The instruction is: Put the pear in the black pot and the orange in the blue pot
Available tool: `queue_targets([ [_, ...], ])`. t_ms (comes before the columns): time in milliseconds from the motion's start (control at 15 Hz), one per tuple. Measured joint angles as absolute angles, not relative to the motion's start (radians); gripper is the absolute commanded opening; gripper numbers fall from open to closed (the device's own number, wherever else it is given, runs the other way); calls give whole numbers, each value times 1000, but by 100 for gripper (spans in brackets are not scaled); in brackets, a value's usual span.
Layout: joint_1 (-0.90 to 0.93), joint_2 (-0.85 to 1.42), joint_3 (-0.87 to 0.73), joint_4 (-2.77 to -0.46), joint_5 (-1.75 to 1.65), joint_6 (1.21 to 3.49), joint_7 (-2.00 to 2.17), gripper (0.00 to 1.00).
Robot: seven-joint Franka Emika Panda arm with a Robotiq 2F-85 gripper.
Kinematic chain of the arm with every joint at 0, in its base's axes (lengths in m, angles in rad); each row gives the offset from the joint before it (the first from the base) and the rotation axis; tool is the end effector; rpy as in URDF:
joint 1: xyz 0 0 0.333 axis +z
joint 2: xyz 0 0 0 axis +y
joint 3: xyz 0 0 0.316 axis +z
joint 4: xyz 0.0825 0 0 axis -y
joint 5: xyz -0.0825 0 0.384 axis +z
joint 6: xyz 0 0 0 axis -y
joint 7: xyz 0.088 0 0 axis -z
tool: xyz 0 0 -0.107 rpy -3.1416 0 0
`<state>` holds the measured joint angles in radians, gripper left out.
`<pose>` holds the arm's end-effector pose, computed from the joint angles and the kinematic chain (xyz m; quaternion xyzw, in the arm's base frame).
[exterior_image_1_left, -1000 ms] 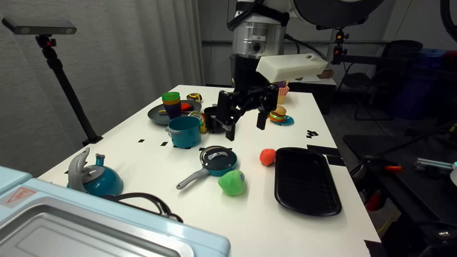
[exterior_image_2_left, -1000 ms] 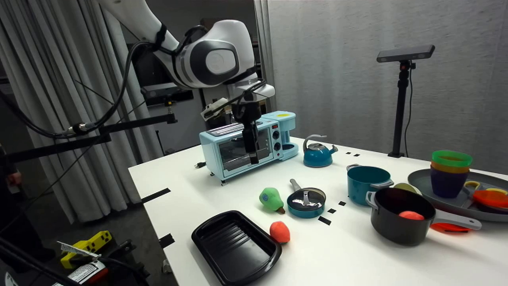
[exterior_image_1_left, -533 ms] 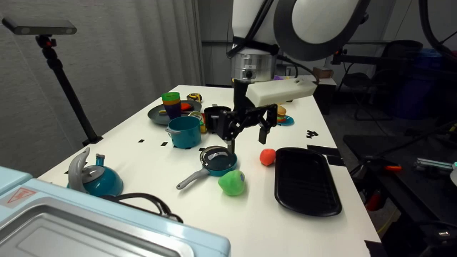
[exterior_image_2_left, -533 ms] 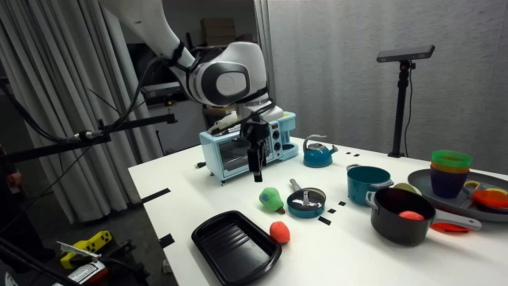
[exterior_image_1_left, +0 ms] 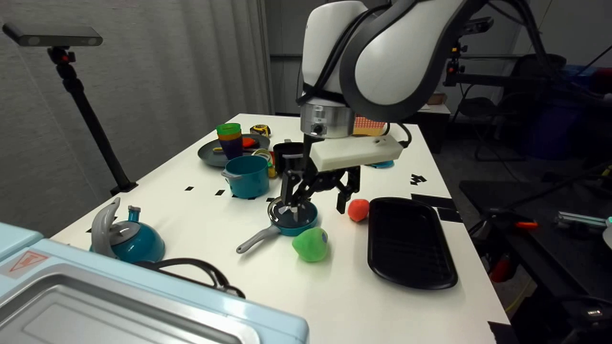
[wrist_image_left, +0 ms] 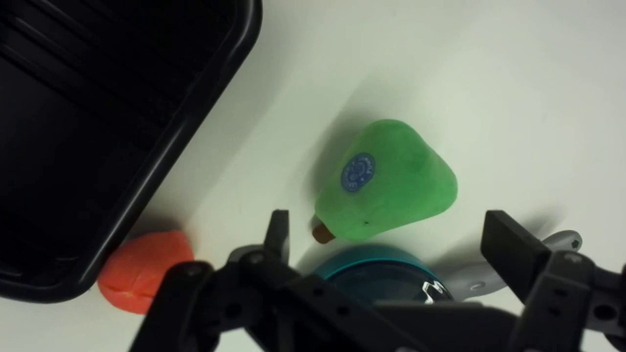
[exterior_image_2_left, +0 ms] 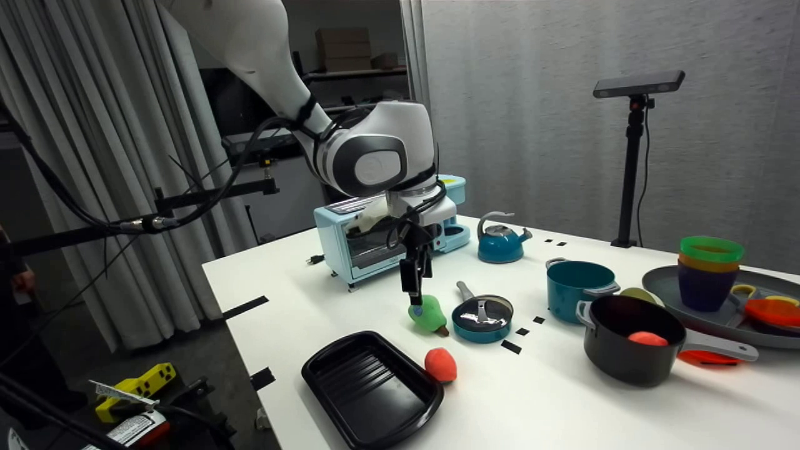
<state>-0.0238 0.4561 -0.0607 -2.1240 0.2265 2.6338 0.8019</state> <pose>0.5782 -0.0546 0.1974 -0.8579 0.5111 -0.0108 0.0515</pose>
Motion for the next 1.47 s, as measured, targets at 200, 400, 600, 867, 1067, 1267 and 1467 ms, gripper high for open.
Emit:
queue_targets([
  [200,-22,502,-61,-2103,239,2650,804,100],
  [400,-15,538,-60,-2080,248,2652,805,100],
  [600,-2,564,-60,-2061,250,2652,815,100],
  [867,12,591,-60,-2041,250,2652,830,100],
  [1067,18,618,-62,-2021,250,2652,830,100],
  [1267,23,650,-73,-1991,246,2652,829,71],
  [1467,25,675,-89,-1961,237,2652,829,53],
])
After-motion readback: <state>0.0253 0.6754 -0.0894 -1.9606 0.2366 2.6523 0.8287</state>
